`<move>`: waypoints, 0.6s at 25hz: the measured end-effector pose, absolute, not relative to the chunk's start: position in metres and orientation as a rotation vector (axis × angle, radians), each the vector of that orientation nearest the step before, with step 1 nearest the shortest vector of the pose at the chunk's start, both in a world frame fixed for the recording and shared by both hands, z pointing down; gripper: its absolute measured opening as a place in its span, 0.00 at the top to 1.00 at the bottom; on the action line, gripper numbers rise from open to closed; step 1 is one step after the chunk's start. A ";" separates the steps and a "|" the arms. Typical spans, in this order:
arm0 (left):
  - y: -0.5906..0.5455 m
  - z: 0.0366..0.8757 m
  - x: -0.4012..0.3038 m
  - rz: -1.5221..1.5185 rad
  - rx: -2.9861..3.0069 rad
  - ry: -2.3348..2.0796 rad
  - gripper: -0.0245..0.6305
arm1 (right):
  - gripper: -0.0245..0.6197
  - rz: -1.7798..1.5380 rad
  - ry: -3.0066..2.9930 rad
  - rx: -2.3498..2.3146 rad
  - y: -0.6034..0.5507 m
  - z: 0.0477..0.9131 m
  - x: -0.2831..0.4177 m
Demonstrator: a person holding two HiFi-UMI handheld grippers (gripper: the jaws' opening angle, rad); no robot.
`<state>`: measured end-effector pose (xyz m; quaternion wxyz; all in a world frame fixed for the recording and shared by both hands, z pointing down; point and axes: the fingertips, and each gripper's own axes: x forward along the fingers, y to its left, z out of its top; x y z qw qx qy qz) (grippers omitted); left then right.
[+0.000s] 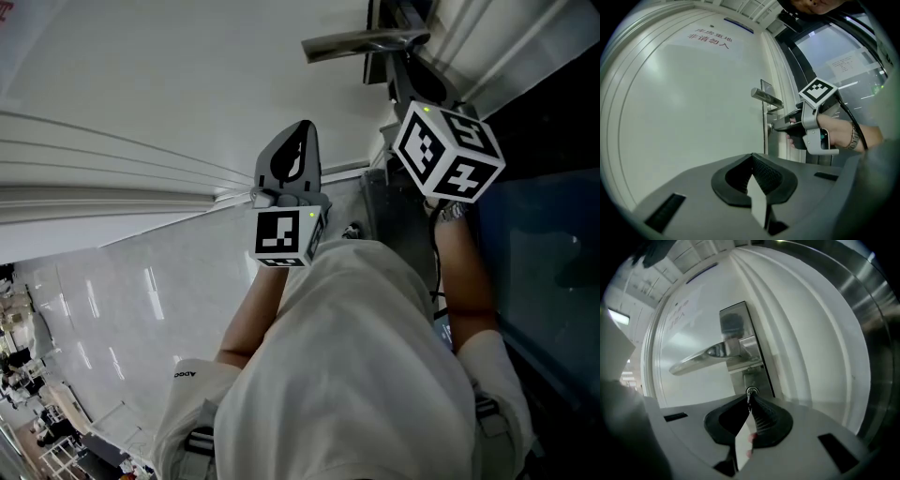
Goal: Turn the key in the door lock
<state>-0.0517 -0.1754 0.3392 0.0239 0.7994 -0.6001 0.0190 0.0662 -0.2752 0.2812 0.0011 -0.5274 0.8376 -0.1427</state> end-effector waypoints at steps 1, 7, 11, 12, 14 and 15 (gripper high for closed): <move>-0.176 0.338 -0.051 0.057 2.476 -1.856 0.95 | 0.94 -0.536 2.600 -1.596 -0.276 0.282 0.067; -0.177 0.336 -0.053 0.060 2.477 -1.866 0.95 | 0.94 -0.831 2.434 -1.423 -0.278 0.283 0.070; -0.175 0.339 -0.056 0.071 2.464 -1.872 0.95 | 0.94 -0.980 2.308 -1.316 -0.278 0.284 0.071; -0.174 0.340 -0.057 0.075 2.461 -1.873 0.95 | 0.94 -1.026 2.266 -1.280 -0.278 0.284 0.071; -0.172 0.342 -0.059 0.081 2.459 -1.874 0.95 | 0.94 -1.107 2.184 -1.213 -0.277 0.284 0.070; -0.172 0.342 -0.059 0.081 2.459 -1.874 0.95 | 0.94 -1.140 2.148 -1.184 -0.277 0.285 0.070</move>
